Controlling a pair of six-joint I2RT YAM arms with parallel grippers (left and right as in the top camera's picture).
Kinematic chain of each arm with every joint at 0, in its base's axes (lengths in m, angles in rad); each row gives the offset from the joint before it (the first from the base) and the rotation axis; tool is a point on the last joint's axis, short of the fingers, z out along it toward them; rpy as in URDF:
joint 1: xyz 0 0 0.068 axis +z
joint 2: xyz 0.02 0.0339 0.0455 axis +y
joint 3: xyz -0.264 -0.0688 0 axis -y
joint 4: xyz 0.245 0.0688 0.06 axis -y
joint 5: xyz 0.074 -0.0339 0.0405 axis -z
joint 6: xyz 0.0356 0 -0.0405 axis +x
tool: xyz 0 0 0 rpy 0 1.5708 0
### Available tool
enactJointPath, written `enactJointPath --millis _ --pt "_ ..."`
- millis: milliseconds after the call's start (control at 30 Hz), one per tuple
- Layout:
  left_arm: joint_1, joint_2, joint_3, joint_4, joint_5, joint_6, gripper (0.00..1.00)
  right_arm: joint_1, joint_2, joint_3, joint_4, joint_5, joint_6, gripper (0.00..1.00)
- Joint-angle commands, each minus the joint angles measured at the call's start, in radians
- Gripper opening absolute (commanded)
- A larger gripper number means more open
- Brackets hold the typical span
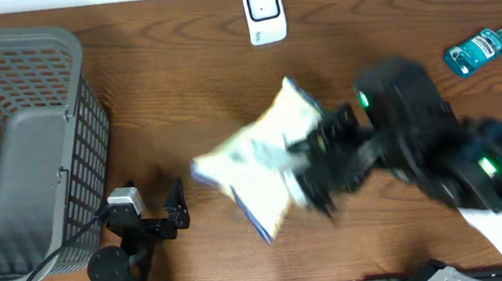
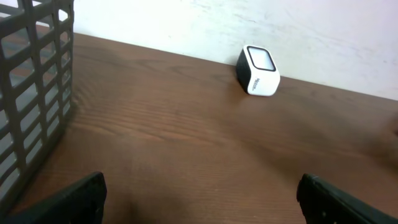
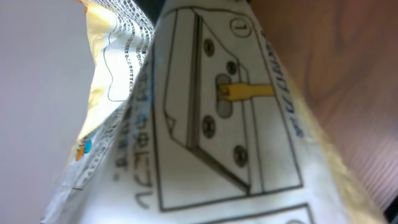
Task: Scan the item barcode
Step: 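Lift the snack bag and swing it toward the back of the table, then hold the snack bag's printed side in front of the scanner window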
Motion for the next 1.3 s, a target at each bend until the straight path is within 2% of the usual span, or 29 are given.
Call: enactJointPath --millis 0,133,233,300,533,700,800,1000,1133,1267 --pt "-0.002 -0.006 -0.021 -0.018 0.013 0.010 0.98 -0.074 0.091 0.006 0.028 -0.125 0.331 0.02" --pt "-0.002 -0.006 -0.021 -0.018 0.013 0.010 0.98 -0.104 0.201 0.006 0.048 -0.227 0.603 0.01" --pt "-0.002 -0.006 -0.021 -0.018 0.013 0.010 0.98 -0.105 0.258 0.006 0.018 -0.355 0.717 0.01" --pt "-0.002 -0.006 -0.021 -0.018 0.013 0.010 0.98 -0.105 0.273 0.006 -0.015 -0.414 0.715 0.01" --pt "-0.002 -0.006 -0.021 -0.018 0.012 0.010 0.98 -0.096 0.306 0.006 -0.098 -0.398 0.718 0.01" --pt "-0.002 -0.006 -0.021 -0.018 0.013 0.010 0.98 -0.136 0.307 0.006 -0.042 -0.735 0.829 0.01" --pt "-0.002 -0.006 -0.021 -0.018 0.012 0.010 0.98 -0.215 0.323 0.006 0.075 -0.805 1.037 0.01" --pt "-0.002 -0.006 -0.021 -0.018 0.012 0.010 0.98 -0.339 0.413 0.006 0.263 -0.971 1.122 0.01" --pt "-0.002 -0.006 -0.021 -0.018 0.013 0.010 0.98 -0.397 0.529 0.006 0.501 -1.125 1.194 0.01" --pt "-0.002 -0.006 -0.021 -0.018 0.012 0.010 0.98 -0.415 0.670 0.006 0.872 -1.149 1.515 0.01"
